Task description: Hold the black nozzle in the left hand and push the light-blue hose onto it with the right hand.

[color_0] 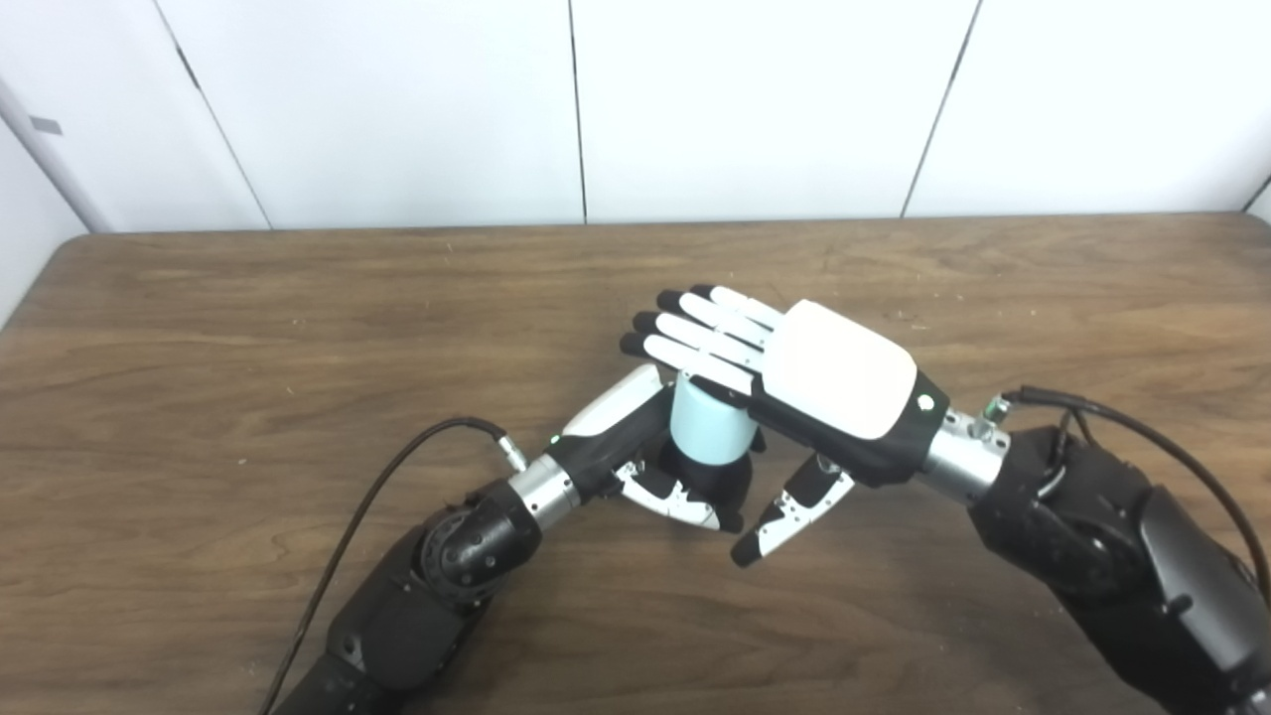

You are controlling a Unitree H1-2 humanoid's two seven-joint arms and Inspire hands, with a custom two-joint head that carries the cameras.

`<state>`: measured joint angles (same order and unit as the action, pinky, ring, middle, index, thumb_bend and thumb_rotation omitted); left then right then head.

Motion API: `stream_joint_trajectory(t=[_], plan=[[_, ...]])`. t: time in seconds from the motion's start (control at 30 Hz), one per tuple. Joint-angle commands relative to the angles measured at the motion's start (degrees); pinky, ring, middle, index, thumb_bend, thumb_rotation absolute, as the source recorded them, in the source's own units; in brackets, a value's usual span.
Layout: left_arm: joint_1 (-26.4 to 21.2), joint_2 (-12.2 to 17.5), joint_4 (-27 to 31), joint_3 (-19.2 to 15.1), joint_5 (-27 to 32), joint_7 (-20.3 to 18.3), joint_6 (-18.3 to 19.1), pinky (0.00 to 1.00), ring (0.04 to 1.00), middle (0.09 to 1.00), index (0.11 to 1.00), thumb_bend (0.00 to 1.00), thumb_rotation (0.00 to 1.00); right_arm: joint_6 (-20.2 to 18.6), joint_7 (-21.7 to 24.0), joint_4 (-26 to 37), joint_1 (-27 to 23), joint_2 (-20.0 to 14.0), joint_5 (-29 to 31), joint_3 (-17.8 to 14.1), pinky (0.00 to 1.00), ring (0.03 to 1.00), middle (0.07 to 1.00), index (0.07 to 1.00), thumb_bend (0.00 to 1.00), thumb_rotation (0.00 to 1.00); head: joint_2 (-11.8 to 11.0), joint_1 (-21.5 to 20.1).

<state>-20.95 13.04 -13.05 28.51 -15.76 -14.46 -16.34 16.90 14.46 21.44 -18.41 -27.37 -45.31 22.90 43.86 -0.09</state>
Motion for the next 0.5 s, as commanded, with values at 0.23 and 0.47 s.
stream_joint_trajectory(t=[0.23, 0.47], plan=[[2.99, 2.31, -3.55, 2.59, -6.33, -3.60, 6.48, 0.63, 0.687, 0.661, 0.488, 0.51, 0.07, 6.08, -25.44, -4.33, 3.02, 10.44, -10.59, -7.68, 1.00, 1.000, 1.000, 1.000, 1.00, 0.68, -0.37, 0.17], [2.94, 2.42, -3.32, 1.55, -4.55, -3.49, 4.16, 0.63, 0.643, 0.610, 0.486, 0.51, 0.07, 1.74, -24.81, -4.24, 8.52, 13.54, -7.79, -12.53, 1.00, 1.000, 1.000, 1.000, 1.00, 0.66, -0.47, 0.67]])
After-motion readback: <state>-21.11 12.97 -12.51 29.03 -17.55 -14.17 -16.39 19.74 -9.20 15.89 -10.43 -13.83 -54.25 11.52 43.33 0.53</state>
